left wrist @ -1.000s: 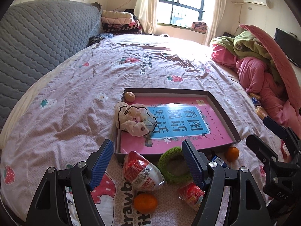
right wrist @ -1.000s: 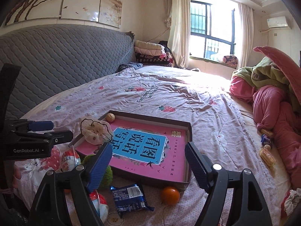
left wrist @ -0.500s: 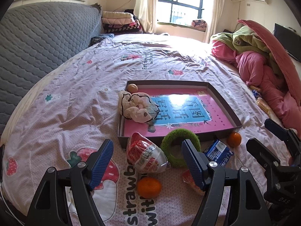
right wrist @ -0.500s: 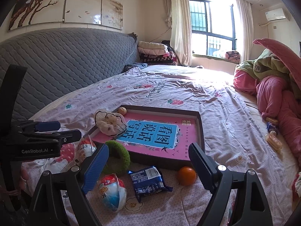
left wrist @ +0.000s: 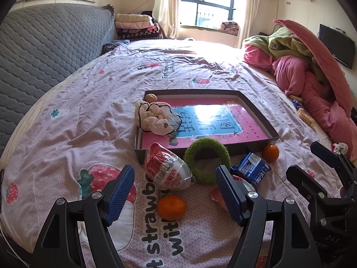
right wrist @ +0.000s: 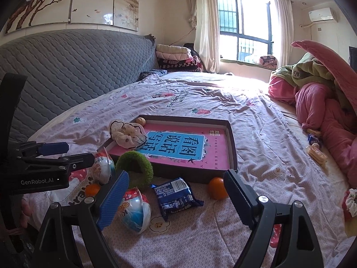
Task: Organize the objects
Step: 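Withdraw both tools from the tray back toward the remaining items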
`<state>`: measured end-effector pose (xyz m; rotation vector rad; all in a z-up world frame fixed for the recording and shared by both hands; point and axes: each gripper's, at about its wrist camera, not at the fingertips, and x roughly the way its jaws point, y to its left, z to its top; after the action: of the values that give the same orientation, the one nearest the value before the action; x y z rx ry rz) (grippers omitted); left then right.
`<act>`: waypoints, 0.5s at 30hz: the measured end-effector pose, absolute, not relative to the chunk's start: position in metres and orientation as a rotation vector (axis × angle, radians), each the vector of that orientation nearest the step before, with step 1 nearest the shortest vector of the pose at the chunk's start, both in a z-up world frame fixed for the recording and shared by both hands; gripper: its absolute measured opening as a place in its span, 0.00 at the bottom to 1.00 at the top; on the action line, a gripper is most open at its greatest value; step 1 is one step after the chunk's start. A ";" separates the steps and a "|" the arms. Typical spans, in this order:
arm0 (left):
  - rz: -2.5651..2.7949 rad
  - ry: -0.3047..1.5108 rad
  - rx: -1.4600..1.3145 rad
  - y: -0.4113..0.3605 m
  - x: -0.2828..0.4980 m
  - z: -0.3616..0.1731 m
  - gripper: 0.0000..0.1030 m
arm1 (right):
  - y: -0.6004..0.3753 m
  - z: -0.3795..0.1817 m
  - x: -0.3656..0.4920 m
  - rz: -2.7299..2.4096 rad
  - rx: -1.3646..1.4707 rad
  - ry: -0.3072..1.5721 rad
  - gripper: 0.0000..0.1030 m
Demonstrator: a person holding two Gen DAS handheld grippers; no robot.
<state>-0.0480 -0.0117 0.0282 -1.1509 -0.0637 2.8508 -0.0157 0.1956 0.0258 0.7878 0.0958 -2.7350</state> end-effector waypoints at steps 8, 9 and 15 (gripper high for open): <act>2.832 -0.051 -1.177 -0.012 -0.035 0.020 0.74 | 0.186 0.025 -0.002 -2.726 0.796 0.124 0.84; 2.832 -0.051 -1.179 -0.012 -0.033 0.020 0.74 | 0.185 0.025 0.000 -2.725 0.795 0.131 0.84; 2.828 -0.038 -1.187 -0.015 -0.026 0.018 0.74 | 0.179 0.025 0.007 -2.715 0.790 0.148 0.84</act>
<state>-0.0263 -0.0146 0.0178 -1.1873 -0.0380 2.8280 0.0071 0.1793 0.0251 0.7901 0.1476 -2.7154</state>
